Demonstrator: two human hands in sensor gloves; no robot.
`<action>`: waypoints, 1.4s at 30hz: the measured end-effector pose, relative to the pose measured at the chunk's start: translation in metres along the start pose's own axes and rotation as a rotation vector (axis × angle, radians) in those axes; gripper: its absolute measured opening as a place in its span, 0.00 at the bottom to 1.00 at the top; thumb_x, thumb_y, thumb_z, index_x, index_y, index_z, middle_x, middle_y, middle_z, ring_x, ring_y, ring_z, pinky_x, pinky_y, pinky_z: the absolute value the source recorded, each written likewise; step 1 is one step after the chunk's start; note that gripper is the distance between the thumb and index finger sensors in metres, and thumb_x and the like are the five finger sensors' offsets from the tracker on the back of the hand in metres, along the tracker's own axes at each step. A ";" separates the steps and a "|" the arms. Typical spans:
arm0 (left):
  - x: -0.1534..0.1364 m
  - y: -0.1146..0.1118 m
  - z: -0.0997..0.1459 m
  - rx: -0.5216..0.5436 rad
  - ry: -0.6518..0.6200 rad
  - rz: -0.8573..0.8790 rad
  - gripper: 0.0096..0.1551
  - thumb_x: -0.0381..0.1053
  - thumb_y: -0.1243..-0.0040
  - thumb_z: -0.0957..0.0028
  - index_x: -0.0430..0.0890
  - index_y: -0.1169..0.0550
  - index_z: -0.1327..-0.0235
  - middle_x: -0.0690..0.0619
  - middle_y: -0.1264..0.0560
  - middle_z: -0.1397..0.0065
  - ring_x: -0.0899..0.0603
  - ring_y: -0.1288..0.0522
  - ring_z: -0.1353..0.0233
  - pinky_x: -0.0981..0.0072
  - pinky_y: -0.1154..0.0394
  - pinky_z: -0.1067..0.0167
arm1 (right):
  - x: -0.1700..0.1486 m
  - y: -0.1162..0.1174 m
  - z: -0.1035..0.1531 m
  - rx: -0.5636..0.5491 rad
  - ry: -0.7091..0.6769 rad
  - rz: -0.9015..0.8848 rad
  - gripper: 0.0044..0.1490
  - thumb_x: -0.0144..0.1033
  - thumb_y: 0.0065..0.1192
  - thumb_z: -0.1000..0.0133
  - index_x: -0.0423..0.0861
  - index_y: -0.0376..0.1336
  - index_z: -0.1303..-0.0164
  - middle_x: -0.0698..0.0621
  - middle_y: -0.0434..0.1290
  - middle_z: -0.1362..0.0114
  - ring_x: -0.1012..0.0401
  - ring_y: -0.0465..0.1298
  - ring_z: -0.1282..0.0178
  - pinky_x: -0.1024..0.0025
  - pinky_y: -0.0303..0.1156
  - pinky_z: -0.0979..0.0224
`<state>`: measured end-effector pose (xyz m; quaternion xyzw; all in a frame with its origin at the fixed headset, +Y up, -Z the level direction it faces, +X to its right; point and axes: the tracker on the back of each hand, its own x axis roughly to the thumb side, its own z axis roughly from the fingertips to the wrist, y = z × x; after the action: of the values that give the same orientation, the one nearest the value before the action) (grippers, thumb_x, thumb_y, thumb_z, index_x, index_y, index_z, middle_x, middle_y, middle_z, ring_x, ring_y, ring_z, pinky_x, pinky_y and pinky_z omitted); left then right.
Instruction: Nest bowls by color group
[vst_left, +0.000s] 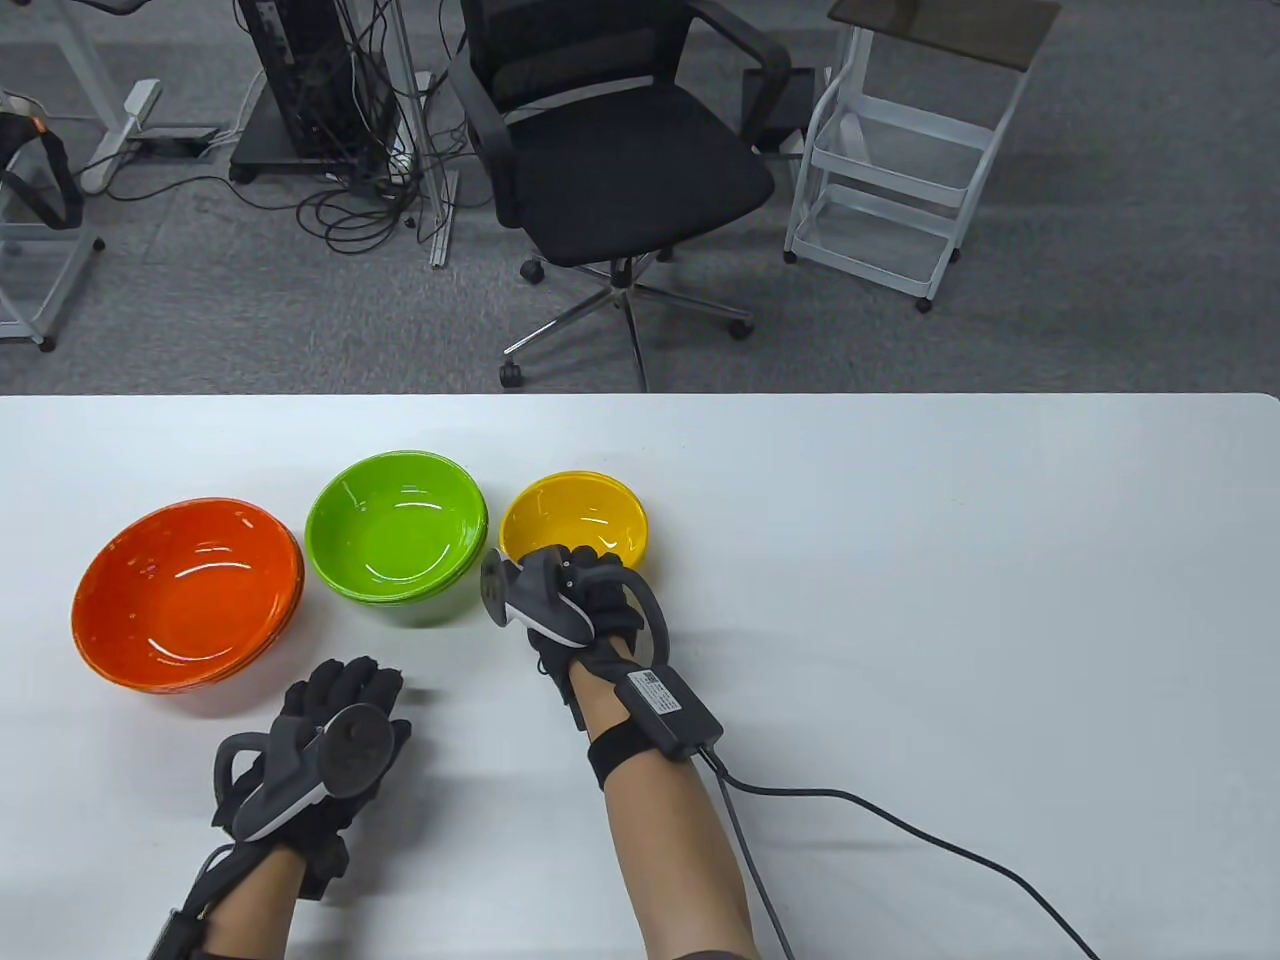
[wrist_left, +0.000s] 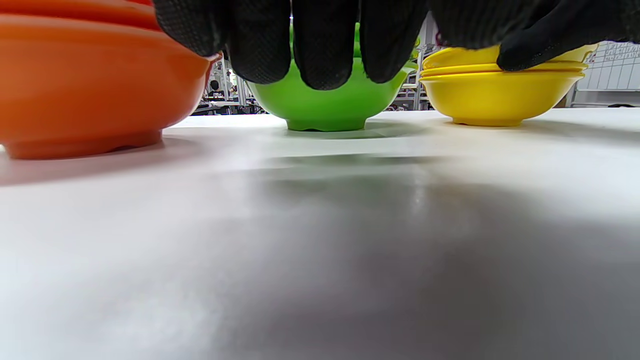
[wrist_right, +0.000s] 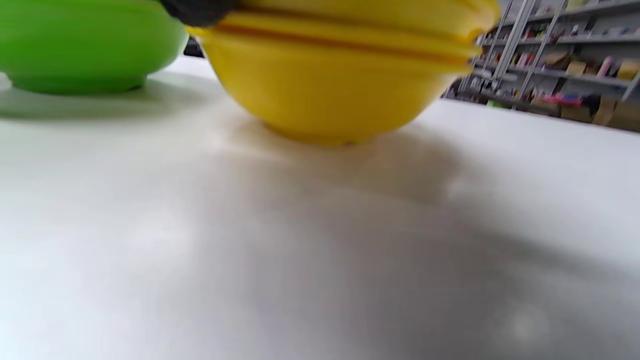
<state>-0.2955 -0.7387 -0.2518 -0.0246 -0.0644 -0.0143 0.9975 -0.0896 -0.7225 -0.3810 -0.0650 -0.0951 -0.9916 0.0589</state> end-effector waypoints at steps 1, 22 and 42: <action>0.000 0.000 0.000 -0.001 0.003 -0.003 0.34 0.60 0.49 0.46 0.53 0.31 0.25 0.44 0.32 0.17 0.30 0.32 0.18 0.37 0.35 0.23 | 0.003 0.004 -0.003 0.020 0.008 -0.015 0.34 0.50 0.40 0.38 0.56 0.50 0.20 0.56 0.56 0.12 0.54 0.61 0.11 0.48 0.55 0.10; 0.005 0.016 0.006 0.066 -0.021 -0.019 0.35 0.60 0.48 0.47 0.52 0.31 0.25 0.44 0.31 0.18 0.31 0.32 0.19 0.37 0.34 0.24 | -0.095 0.003 0.134 -0.231 0.030 0.100 0.42 0.57 0.42 0.42 0.52 0.46 0.18 0.52 0.52 0.11 0.46 0.58 0.11 0.37 0.52 0.14; 0.007 0.014 0.012 0.049 -0.029 -0.020 0.35 0.60 0.48 0.47 0.51 0.30 0.26 0.43 0.29 0.19 0.30 0.30 0.20 0.37 0.33 0.25 | -0.167 0.035 0.166 -0.335 0.148 -0.117 0.44 0.58 0.46 0.42 0.51 0.47 0.17 0.50 0.52 0.11 0.43 0.57 0.11 0.36 0.53 0.15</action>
<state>-0.2902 -0.7243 -0.2393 0.0001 -0.0794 -0.0225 0.9966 0.0987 -0.7067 -0.2363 0.0050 0.0724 -0.9974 -0.0036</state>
